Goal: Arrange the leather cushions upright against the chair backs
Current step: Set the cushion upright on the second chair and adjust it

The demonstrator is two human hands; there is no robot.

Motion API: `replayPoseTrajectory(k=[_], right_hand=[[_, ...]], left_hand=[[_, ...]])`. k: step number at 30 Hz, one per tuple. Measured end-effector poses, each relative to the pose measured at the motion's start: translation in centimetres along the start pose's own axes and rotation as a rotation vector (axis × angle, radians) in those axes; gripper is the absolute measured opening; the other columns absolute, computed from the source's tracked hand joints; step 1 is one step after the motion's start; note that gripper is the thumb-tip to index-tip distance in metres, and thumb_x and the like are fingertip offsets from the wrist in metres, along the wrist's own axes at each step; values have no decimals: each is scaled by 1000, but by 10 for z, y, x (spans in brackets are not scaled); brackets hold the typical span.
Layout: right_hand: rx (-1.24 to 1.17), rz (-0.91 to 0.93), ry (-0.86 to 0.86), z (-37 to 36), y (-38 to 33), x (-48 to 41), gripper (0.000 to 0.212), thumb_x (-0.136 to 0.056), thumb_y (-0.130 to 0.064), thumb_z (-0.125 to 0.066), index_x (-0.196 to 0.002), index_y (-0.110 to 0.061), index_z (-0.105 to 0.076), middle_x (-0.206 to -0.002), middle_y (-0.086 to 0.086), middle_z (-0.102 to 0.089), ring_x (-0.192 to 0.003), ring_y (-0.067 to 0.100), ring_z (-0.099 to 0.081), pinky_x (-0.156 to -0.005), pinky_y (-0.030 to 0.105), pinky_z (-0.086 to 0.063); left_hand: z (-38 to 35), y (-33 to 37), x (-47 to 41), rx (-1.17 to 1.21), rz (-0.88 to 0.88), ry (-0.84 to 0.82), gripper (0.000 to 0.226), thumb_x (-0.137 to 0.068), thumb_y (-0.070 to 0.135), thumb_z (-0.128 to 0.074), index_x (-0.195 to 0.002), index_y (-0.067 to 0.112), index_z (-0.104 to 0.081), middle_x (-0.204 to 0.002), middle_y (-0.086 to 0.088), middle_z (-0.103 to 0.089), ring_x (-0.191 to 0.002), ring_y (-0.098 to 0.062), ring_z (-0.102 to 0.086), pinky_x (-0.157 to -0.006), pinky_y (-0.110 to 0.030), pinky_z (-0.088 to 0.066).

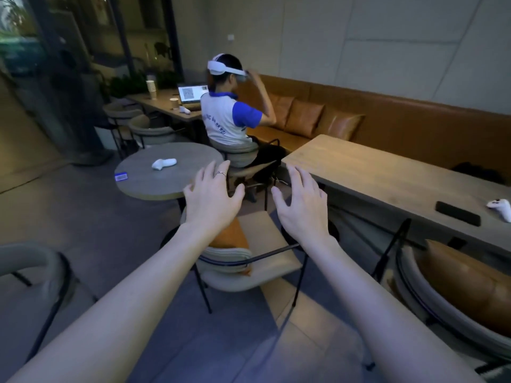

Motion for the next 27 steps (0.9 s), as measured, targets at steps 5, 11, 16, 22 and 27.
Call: replayPoseTrajectory(k=[5, 11, 16, 22, 27], right_hand=[[-48, -70, -189, -108, 24, -38, 62, -105, -50, -48, -159, -22, -35, -164, 8, -38, -150, 28, -37, -116, 53, -32], [-63, -175, -465, -244, 49, -46, 64, -105, -55, -42, -160, -27, -29, -166, 6, -33, -147, 33, -38, -114, 56, -34], [-83, -330, -656, -344, 62, -25, 63, -105, -57, -39, -160, -28, -27, -164, 9, -33, -143, 37, -43, -113, 56, -35], [-180, -698, -668, -437, 63, 11, 61, -104, -60, -32, -157, -30, -31, -158, 12, -38, -140, 41, -44, -114, 60, -33], [-91, -909, -348, -455, 52, 30, 47, -109, -43, -30, -146, -28, -54, -159, 14, -42, -145, 35, -37, -118, 54, -23]], left_hand=[[-65, -61, -63, 7, 144, -91, 62, -99, 45, -53, -154, 24, -37, -164, -6, -34, -148, -30, -31, -111, -60, -33], [-153, -142, -106, 40, 333, -206, 63, -96, 46, -56, -152, 21, -41, -155, -5, -46, -138, -34, -43, -105, -60, -41], [-225, -213, -127, 162, 494, -312, 76, -79, 60, -57, -144, 24, -46, -140, -8, -57, -125, -38, -56, -99, -58, -48], [-291, -288, -147, 411, 673, -416, 88, -80, 56, -73, -153, 25, -34, -144, -6, -55, -129, -32, -54, -107, -45, -46], [-337, -330, -156, 630, 808, -496, 111, -69, 69, -77, -158, 31, -24, -153, -1, -48, -137, -30, -48, -116, -46, -38]])
Point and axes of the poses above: each hand's wrist, its own x-axis away from the middle knuckle, its own z-axis out of the back of the hand, y = z × x, the point moved 7 cm from there along -x, towards the middle knuckle
